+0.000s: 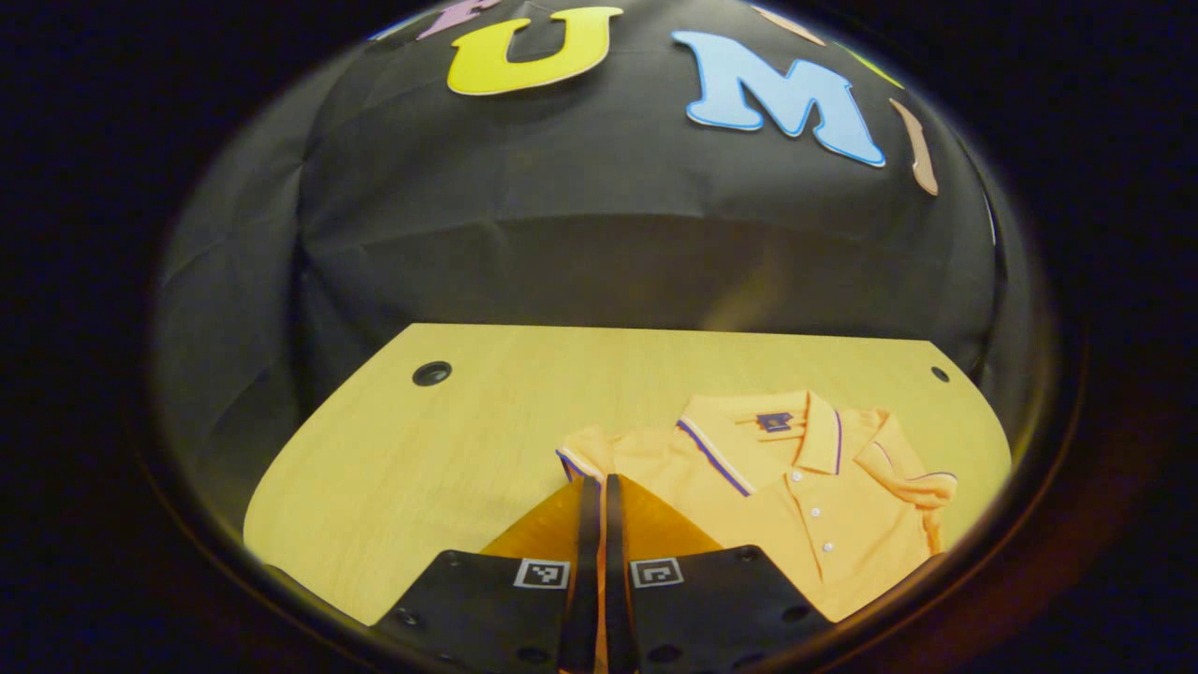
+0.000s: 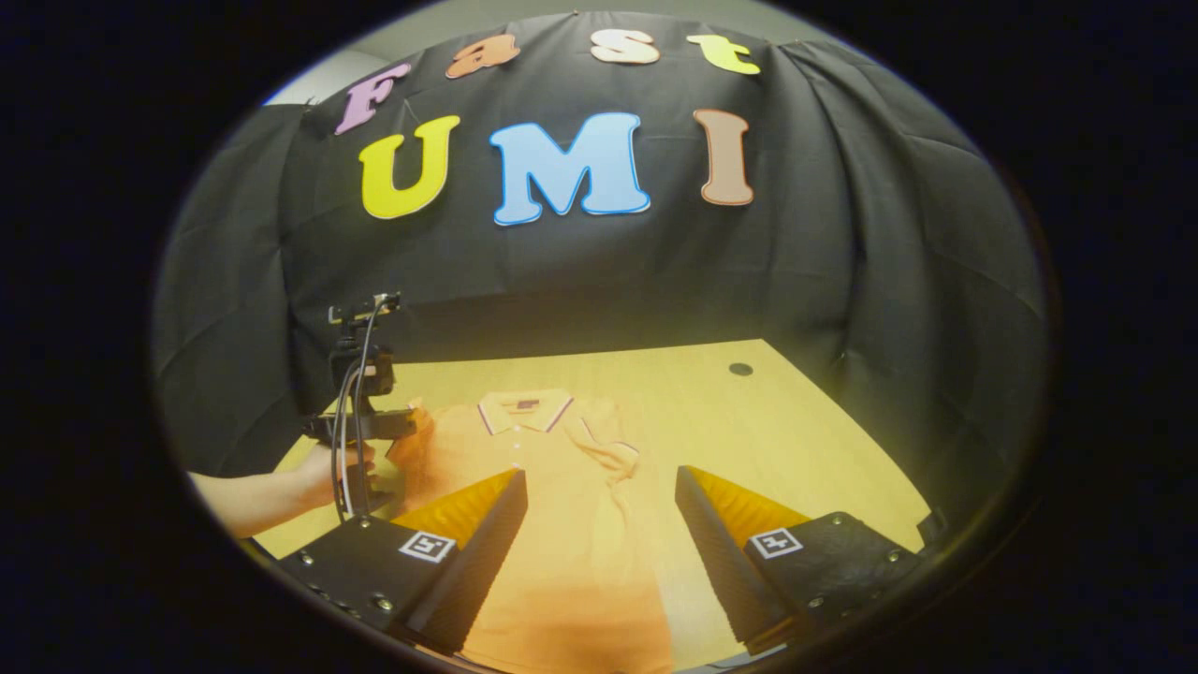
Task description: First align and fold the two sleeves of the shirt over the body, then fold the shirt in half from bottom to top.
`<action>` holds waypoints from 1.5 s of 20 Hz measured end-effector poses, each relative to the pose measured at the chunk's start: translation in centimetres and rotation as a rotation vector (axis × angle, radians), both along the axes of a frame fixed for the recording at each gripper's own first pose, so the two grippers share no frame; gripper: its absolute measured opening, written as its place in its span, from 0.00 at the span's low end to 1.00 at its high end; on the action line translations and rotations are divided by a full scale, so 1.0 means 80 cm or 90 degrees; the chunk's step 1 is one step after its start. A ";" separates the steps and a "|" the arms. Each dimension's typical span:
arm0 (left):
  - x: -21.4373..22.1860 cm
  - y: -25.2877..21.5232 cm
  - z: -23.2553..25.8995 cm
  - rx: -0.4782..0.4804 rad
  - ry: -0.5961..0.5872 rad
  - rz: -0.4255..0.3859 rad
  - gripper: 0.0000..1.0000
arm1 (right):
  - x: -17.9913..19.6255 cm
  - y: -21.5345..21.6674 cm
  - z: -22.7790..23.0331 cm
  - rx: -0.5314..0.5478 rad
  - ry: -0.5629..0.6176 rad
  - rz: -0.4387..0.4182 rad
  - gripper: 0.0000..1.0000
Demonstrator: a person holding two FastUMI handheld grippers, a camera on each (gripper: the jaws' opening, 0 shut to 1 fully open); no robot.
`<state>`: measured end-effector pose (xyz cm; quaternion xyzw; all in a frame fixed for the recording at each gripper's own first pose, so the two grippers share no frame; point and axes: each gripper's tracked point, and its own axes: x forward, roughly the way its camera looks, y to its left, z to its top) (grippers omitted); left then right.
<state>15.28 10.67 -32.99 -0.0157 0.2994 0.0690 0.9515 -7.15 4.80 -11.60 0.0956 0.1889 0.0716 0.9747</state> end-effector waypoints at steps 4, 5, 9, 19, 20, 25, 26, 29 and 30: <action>0.000 -0.032 -0.009 0.009 0.015 -0.035 0.10 | -0.001 -0.008 -0.012 0.013 0.012 -0.003 0.98; 0.001 -0.037 -0.014 0.012 0.021 -0.040 0.10 | -0.001 -0.009 -0.015 0.015 0.016 -0.003 0.98; -0.001 -0.048 -0.025 0.028 0.042 -0.049 0.10 | 0.000 -0.012 -0.027 0.018 0.024 0.006 0.98; -0.024 -0.080 -0.004 0.016 0.044 -0.060 0.27 | 0.021 -0.025 -0.044 0.002 0.006 0.076 0.98; -0.029 -0.085 0.004 0.014 0.037 -0.064 0.34 | 0.023 -0.025 -0.044 0.000 0.002 0.088 0.98; -0.065 -0.098 0.037 0.020 0.018 -0.062 0.87 | 0.029 -0.019 -0.050 -0.030 -0.031 0.157 0.98; -0.076 -0.101 0.043 0.018 0.016 -0.058 0.91 | 0.028 -0.017 -0.052 -0.034 -0.035 0.172 0.98; -0.107 -0.102 0.063 0.024 0.004 -0.051 0.96 | 0.022 -0.012 -0.057 -0.033 -0.039 0.198 0.98; -0.118 -0.102 0.069 0.027 0.000 -0.054 0.96 | 0.019 -0.012 -0.058 -0.031 -0.039 0.199 0.98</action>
